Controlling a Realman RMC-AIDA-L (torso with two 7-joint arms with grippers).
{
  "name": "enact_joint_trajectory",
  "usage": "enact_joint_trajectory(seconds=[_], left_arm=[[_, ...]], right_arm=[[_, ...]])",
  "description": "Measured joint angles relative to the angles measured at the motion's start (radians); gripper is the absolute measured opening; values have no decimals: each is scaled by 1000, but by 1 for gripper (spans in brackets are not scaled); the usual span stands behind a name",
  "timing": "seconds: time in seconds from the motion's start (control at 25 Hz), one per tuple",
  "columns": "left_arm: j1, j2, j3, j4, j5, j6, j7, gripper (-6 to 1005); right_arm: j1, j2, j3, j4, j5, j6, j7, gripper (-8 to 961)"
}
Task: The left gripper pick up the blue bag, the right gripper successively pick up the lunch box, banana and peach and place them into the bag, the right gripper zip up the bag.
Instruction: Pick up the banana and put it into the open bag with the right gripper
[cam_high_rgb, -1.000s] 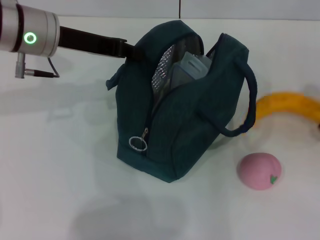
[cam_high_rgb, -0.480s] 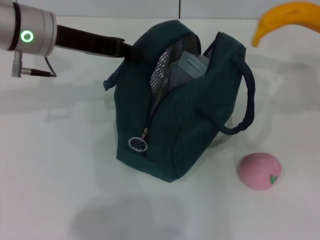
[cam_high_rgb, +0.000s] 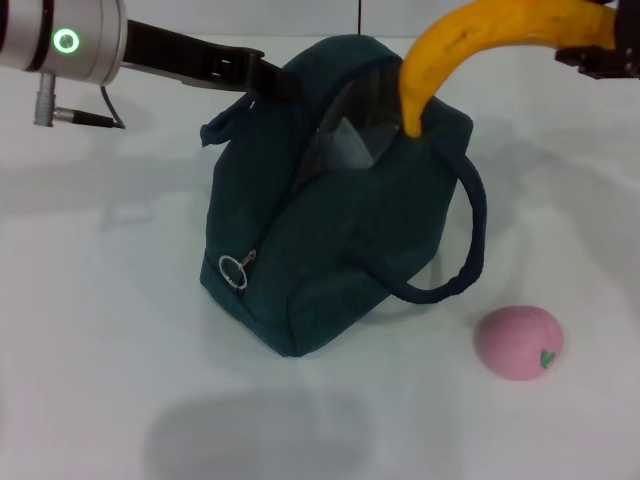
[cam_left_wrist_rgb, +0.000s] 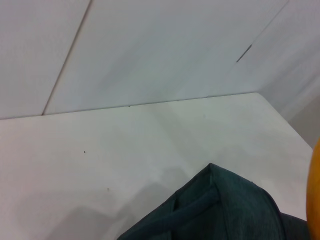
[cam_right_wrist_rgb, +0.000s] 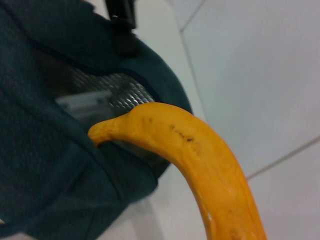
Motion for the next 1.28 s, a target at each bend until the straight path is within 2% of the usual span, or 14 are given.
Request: enact_joint_trajectory(seconds=[0.12, 0.36, 0.64, 0.92, 1.28], left_arm=[[1, 0, 0, -1, 0, 0, -3, 65], [10, 1, 0, -2, 0, 0, -18, 66], [5, 6, -1, -3, 0, 1, -30, 66], [-15, 7, 0, -3, 0, 2, -49, 67], [-24, 10, 2, -5, 19, 14, -69, 67]], right_arm=[[37, 2, 1, -18, -19, -30, 16, 441], [50, -3, 15, -85, -23, -51, 36, 441], [89, -4, 76, -140, -25, -152, 90, 441], [175, 0, 47, -46, -35, -234, 130, 441], [279, 2, -94, 100, -130, -230, 187, 440]])
